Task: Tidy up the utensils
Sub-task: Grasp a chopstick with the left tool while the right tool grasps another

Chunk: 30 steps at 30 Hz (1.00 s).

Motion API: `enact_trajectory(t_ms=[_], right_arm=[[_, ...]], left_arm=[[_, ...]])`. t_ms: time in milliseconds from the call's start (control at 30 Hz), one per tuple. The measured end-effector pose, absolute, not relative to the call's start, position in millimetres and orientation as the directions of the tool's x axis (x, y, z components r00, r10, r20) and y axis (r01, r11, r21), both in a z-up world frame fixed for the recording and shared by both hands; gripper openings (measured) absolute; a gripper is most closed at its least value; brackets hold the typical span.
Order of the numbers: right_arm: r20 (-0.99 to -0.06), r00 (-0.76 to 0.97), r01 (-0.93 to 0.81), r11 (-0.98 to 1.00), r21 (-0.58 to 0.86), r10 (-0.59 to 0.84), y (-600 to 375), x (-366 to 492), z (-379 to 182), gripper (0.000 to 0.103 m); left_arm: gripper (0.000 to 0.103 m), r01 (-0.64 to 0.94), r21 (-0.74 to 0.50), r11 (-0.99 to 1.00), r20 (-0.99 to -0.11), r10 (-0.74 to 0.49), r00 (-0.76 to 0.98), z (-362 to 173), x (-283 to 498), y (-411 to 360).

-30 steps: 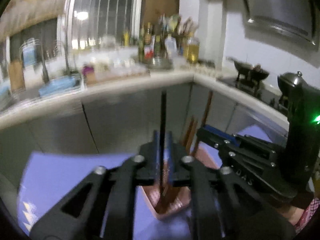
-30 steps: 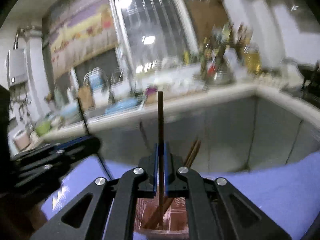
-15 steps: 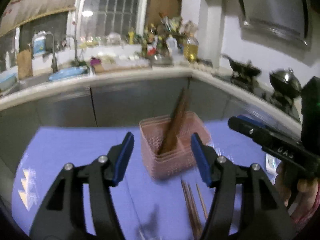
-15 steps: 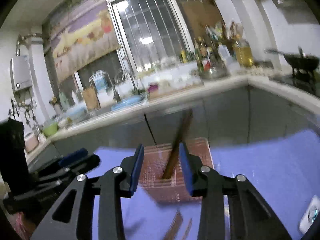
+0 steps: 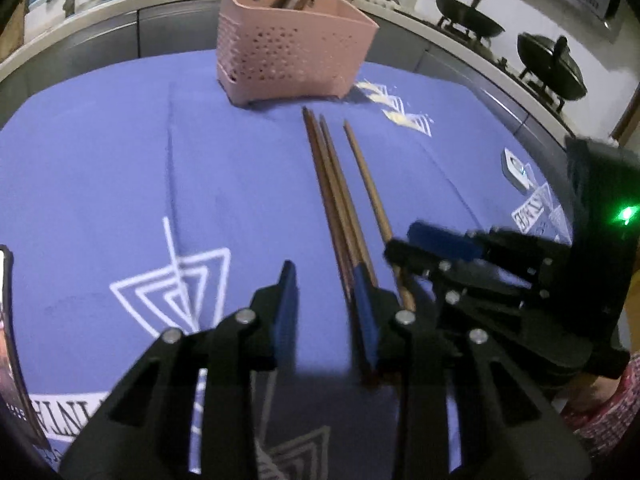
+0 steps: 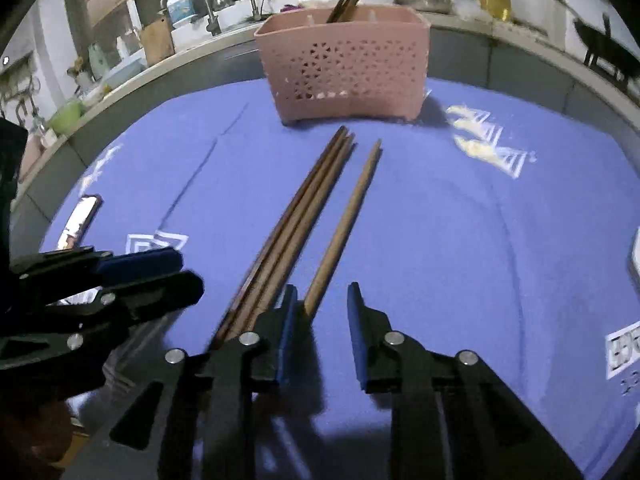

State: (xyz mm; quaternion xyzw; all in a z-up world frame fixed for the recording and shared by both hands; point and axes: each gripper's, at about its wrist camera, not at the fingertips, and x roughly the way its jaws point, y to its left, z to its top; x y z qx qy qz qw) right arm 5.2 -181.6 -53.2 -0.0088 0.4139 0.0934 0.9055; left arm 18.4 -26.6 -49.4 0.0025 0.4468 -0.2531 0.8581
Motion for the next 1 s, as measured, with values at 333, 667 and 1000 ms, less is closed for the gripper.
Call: enact_trajectory(t_ms=[333,667,1000], right_arm=[[-0.747,0.637,-0.135,0.982,0.135,0.190,-204,-8,-50,0.025],[-0.750,0.639,-0.128,0.986,0.111,0.167,-203,-6,-61,0.024],[-0.767,0.622,-0.147,0.985,0.086,0.160,-216,-28,-59,0.007]], left_arm=[[0.027,0.418,-0.153,0.895,-0.798,-0.362,0.482,-63,20,-45],[0.027,0.404,-0.026,0.914,-0.800,-0.261,0.540,-64,23,-64],[0.005,0.399,-0.058,0.915,-0.812,-0.275,0.514,-65,18,-36]])
